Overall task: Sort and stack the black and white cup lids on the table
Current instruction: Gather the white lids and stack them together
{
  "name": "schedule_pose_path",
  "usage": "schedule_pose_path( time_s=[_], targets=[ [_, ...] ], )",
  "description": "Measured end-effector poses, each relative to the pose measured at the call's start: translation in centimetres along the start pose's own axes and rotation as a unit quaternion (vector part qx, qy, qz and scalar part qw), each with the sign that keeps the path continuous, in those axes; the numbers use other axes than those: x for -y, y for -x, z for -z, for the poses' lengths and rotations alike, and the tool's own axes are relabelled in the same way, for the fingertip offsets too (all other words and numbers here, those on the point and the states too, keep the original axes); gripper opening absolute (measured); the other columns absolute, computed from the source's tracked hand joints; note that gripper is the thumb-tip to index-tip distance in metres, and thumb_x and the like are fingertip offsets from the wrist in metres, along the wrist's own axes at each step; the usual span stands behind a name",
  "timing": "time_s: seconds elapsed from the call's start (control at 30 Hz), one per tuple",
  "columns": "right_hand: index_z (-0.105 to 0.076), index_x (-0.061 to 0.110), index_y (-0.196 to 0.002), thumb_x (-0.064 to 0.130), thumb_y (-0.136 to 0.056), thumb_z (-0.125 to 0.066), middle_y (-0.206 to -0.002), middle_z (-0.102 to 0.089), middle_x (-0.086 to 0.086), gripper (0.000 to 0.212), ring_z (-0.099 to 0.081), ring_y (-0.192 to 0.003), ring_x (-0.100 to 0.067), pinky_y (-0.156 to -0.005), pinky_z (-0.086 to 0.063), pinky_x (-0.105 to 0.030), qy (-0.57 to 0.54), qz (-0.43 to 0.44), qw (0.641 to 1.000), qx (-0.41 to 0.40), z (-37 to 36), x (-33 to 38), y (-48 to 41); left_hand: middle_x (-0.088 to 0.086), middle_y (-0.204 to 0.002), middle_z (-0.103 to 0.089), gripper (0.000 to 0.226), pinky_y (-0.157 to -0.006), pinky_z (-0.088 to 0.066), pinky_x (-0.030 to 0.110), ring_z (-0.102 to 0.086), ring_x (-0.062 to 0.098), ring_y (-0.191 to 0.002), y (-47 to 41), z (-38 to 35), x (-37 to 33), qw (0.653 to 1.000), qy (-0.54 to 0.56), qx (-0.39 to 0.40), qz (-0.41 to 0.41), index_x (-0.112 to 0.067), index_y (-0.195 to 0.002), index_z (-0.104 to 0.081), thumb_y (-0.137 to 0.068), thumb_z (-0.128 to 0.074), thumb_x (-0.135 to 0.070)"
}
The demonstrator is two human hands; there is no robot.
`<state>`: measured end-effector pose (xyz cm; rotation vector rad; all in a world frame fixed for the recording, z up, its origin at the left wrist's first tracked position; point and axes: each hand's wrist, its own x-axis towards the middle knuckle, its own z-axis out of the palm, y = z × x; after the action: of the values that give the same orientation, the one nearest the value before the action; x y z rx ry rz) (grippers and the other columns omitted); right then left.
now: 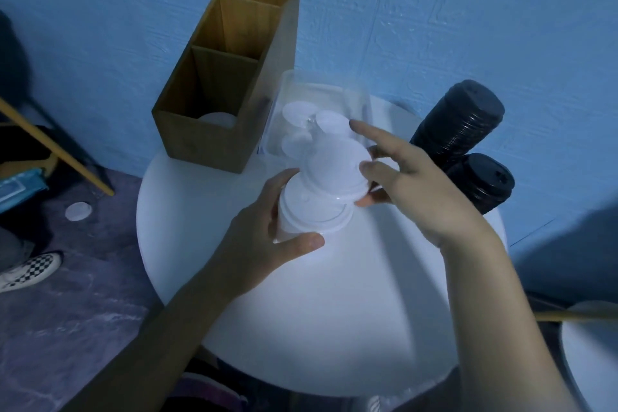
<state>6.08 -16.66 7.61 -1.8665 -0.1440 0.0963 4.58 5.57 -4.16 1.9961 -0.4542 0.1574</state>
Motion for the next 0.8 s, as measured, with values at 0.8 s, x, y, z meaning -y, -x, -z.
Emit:
schedule_pose_path(
  time_s=[0.8],
  targets=[
    [-0.061,0.034,-0.126,0.042,-0.082,-0.083,-0.142,-0.052,0.027,0.05,-0.05,-0.133,-0.008,-0.107,-0.048,-0.041,0.118,0.096,0.986,-0.073,-4.8,-4.1,5.2,-0.043,-0.133,-0.05,0.087,-0.095,-0.06,0.041,-0.059,0.002,-0.122,0.0,-0.2,0.1,0.999,-0.007,-0.025,-0.021,-0.069,-0.136,-0.031,-0.063,-0.077,-0.076]
  ],
)
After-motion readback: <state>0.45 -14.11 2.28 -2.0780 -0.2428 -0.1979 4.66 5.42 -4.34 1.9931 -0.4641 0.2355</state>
